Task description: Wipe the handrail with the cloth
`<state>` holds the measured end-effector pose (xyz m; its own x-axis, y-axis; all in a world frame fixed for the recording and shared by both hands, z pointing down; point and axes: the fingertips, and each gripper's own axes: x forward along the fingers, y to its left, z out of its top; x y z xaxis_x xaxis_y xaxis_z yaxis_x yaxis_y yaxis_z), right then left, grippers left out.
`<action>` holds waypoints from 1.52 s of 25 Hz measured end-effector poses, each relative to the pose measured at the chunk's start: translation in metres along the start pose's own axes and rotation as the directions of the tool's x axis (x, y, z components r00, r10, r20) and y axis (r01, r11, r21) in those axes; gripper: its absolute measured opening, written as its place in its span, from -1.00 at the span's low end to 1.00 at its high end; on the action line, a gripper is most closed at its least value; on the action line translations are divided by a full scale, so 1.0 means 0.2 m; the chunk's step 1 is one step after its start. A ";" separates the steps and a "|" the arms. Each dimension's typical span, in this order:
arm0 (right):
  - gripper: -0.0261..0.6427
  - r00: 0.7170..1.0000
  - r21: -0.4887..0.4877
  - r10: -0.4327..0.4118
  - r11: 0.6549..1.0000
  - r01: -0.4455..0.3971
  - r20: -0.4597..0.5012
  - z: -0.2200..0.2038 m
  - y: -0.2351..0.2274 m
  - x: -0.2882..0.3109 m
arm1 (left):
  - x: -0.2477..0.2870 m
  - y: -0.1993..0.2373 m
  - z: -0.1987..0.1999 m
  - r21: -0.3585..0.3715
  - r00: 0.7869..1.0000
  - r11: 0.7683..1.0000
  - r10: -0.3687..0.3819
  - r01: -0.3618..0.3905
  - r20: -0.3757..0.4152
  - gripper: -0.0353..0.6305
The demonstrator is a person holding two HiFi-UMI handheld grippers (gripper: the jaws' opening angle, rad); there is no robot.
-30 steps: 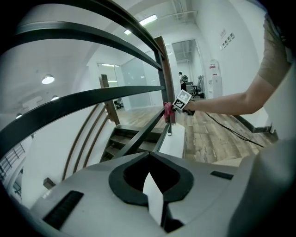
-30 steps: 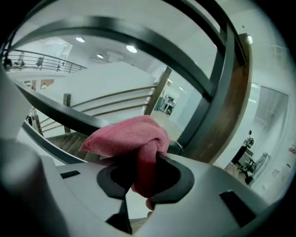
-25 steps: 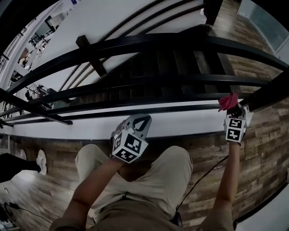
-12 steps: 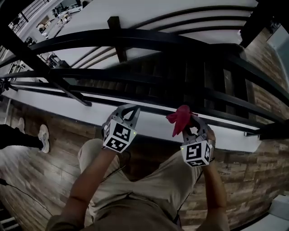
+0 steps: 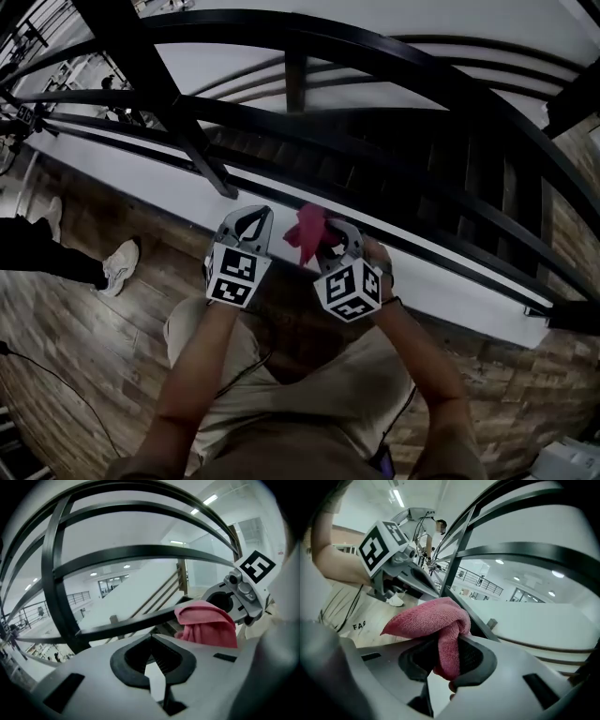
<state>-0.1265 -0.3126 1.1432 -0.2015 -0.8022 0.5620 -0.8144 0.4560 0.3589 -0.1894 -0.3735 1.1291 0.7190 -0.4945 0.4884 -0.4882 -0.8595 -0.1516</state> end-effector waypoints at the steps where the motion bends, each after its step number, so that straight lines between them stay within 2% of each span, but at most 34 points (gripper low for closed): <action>1: -0.62 1.000 0.015 0.015 1.000 -0.015 0.003 0.03 0.05 0.11 | 0.00 0.06 -0.07 -0.026 1.000 1.000 0.011 -0.012 -0.024 -0.84; 3: -0.62 1.000 0.030 0.028 0.999 -0.027 -0.007 0.06 0.13 0.36 | 0.00 0.19 -0.18 -0.082 0.998 0.996 0.032 -0.035 -0.047 -0.84; 5: -0.62 1.000 0.001 0.003 1.000 -0.002 -0.018 0.11 0.18 0.60 | -0.01 0.31 -0.27 -0.122 0.997 0.991 0.050 -0.057 -0.065 -0.84; 9: -0.62 0.998 -0.071 -0.051 0.996 0.048 -0.040 0.18 0.28 0.99 | 0.00 0.43 -0.46 -0.155 0.990 0.985 0.053 -0.073 -0.135 -0.84; 13: -0.62 0.988 -0.043 -0.012 0.999 0.006 -0.151 0.10 0.36 1.31 | 0.04 0.54 -0.58 -0.215 0.977 0.969 0.083 -0.125 -0.195 -0.84; 16: -0.62 0.976 -0.037 0.004 0.999 -0.012 -0.219 0.05 0.38 1.41 | 0.01 0.60 -0.64 -0.241 0.965 0.955 0.113 -0.171 -0.237 -0.84; 19: -0.62 0.976 -0.039 0.004 0.999 -0.013 -0.217 0.07 0.37 1.41 | 0.01 0.65 -0.65 -0.251 0.957 0.947 0.132 -0.199 -0.259 -0.84; 24: -0.62 0.976 -0.077 -0.045 0.997 0.029 -0.213 0.00 0.35 1.31 | 0.05 0.62 -0.57 -0.264 0.962 0.944 0.135 -0.198 -0.238 -0.84; 27: -0.63 0.974 -0.057 -0.029 0.998 0.017 -0.223 -0.10 0.31 1.21 | 0.08 0.56 -0.53 -0.269 0.967 0.946 0.123 -0.182 -0.223 -0.84; 35: -0.63 0.961 -0.043 -0.015 0.999 0.004 -0.277 -0.39 0.16 0.88 | 0.20 0.26 -0.34 -0.222 0.981 0.969 0.066 -0.107 -0.183 -0.84; 38: -0.62 0.946 -0.047 -0.023 0.999 0.008 -0.323 -0.58 0.07 0.68 | 0.24 0.10 -0.26 -0.208 0.987 0.977 0.016 -0.050 -0.161 -0.84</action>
<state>-0.1029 -0.3707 1.3105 0.0038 -0.6447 0.7644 -0.7895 0.4672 0.3980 -0.1903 -0.4069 1.1937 0.6218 -0.4812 0.6179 -0.6161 -0.7877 0.0065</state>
